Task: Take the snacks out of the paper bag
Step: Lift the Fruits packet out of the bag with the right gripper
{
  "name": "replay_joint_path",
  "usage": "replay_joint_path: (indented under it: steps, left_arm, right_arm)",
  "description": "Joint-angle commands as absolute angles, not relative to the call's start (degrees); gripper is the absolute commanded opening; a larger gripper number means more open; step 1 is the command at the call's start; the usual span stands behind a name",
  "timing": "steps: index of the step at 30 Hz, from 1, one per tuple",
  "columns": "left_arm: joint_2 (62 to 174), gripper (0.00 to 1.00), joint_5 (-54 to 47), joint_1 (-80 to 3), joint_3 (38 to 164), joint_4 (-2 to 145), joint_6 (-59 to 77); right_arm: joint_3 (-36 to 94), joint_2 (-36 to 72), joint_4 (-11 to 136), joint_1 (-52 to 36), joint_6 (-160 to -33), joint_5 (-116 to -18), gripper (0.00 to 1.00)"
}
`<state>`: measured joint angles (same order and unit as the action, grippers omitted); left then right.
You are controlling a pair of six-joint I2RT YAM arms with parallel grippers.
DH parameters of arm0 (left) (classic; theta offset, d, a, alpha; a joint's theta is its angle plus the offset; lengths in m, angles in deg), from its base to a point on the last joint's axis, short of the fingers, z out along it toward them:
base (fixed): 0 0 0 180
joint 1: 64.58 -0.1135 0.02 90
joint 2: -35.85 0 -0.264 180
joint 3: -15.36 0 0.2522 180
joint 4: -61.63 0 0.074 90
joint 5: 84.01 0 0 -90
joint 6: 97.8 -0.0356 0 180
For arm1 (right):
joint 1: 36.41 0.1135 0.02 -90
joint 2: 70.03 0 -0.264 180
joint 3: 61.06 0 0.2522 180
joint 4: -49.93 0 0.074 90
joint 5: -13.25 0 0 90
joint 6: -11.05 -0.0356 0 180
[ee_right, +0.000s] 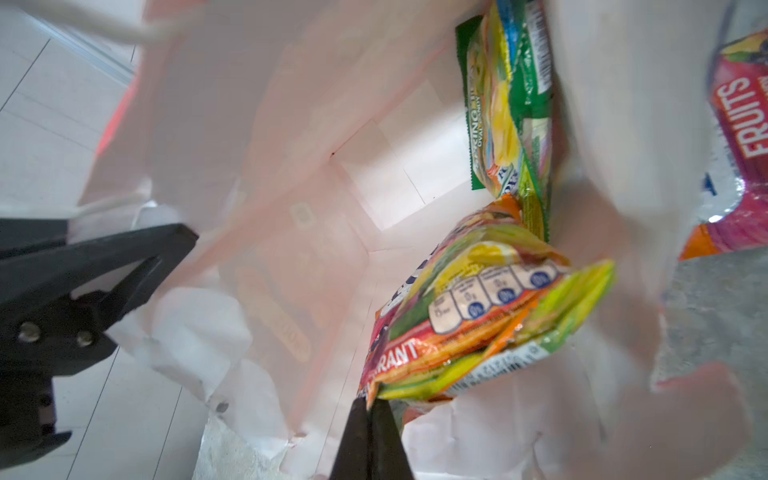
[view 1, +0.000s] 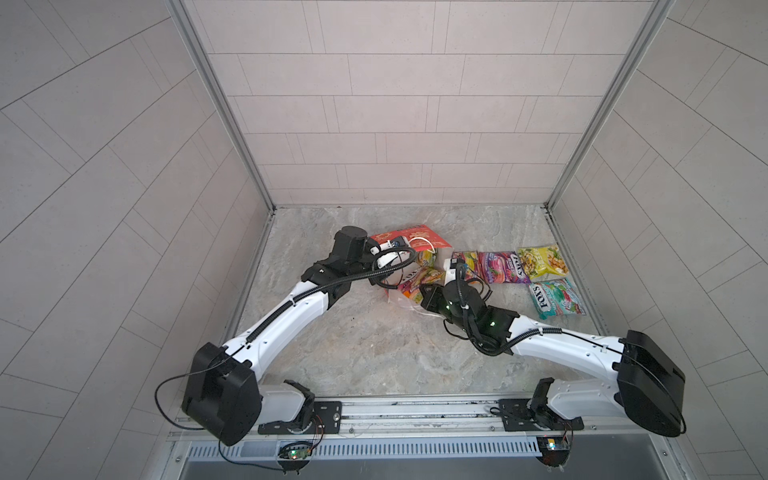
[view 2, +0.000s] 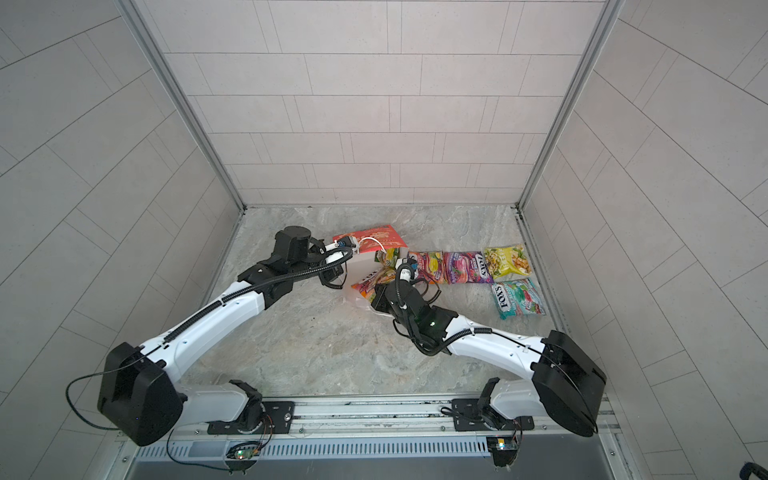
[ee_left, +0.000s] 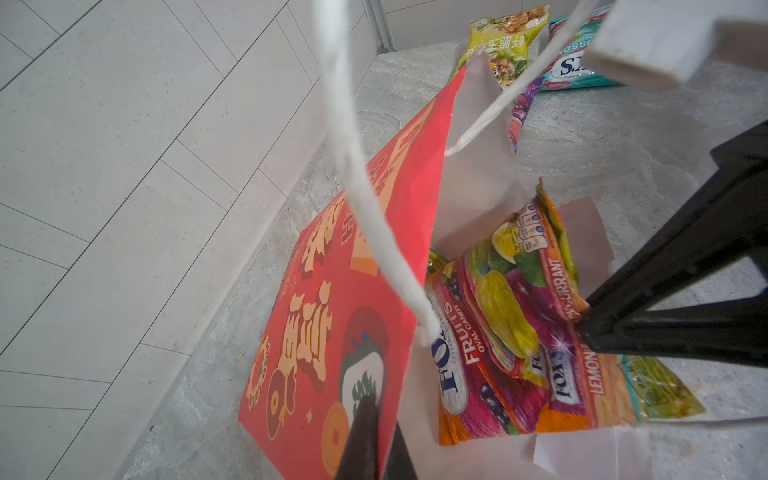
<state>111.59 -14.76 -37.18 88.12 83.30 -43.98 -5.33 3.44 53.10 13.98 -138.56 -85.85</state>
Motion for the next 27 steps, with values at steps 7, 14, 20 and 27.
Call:
replay_joint_path:
  steps: [7, 14, 20, 27]
  left_arm:
    - [113.49, 0.00, -11.03, -37.51, 89.94, 82.88, -41.96]
    - [113.76, 0.00, -8.45, -38.04, 89.94, 81.57, -40.24]
    - [114.30, 0.00, -5.86, -38.70, 90.29, 80.71, -38.68]
    - [114.23, 0.00, -2.45, -39.90, 90.38, 79.49, -35.88]
  right_arm:
    - [-0.11, -1.45, 55.07, 8.54, -128.17, -72.11, 0.00]
    - [6.90, -5.82, 64.87, 6.65, -119.78, -65.76, 0.00]
    - [10.40, -10.09, 70.84, 3.74, -116.39, -61.34, 0.00]
    - [9.24, -18.44, 75.84, -1.85, -116.64, -62.79, 0.00]
